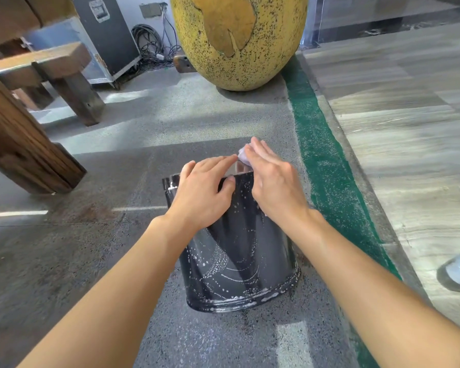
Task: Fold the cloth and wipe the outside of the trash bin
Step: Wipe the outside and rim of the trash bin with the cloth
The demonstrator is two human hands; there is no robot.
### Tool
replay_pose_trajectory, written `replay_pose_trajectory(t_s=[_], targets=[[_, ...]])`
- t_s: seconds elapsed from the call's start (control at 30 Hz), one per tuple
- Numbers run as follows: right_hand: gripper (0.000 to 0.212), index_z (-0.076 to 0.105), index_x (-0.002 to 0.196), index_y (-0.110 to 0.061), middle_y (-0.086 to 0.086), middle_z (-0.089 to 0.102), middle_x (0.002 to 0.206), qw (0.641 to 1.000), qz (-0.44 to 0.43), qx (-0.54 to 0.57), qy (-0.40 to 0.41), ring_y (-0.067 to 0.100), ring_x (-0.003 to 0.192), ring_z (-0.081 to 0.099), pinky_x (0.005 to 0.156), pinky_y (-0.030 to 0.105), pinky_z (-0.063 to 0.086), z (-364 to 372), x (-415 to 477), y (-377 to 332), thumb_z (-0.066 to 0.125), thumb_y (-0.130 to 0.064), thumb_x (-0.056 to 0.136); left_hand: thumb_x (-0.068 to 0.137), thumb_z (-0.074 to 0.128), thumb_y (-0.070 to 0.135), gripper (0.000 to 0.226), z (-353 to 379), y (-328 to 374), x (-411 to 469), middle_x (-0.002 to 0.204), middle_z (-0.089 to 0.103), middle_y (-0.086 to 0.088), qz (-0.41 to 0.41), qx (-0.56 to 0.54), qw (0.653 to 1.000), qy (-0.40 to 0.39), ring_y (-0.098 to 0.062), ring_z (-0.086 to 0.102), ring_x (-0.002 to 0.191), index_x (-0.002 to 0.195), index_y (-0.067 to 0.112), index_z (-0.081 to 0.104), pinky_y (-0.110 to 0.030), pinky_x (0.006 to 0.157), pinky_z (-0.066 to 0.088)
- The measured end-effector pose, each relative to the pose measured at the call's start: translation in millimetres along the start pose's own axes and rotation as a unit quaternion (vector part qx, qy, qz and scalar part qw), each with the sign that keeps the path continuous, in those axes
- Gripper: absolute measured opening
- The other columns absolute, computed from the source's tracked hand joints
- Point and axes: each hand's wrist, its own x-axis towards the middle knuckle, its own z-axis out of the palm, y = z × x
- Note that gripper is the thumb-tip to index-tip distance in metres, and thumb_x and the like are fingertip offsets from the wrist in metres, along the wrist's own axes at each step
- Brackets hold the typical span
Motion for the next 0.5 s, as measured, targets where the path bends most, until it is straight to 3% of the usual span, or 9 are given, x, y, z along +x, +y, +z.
replay_pose_trajectory(t_s=[0.27, 0.5], targets=[[0.049, 0.057, 0.13, -0.001, 0.022, 0.045, 0.142, 1.0, 0.007, -0.022, -0.007, 0.032, 0.135, 0.041, 0.113, 0.037, 0.032, 1.3, -27.3, 1.3, 0.05, 0.017, 0.085, 0.09, 0.034, 0.034, 0.056, 3.7, 3.3, 11.5, 0.15, 0.046, 0.009, -0.019, 0.004, 1.0, -0.012, -0.009, 0.031, 0.143, 0.145, 0.028, 0.045, -0.044, 0.121, 0.007], [0.05, 0.061, 0.127, -0.007, 0.015, 0.05, 0.14, 0.997, 0.002, -0.028, -0.074, 0.025, 0.132, 0.045, 0.109, 0.036, 0.039, -3.5, -75.3, 0.8, 0.056, 0.016, 0.082, 0.093, 0.032, 0.036, 0.056, 3.6, -4.7, 18.7, 0.155, 0.04, 0.01, -0.06, 0.036, 0.997, -0.033, -0.014, 0.028, 0.145, 0.148, 0.028, 0.039, -0.043, 0.119, 0.01]])
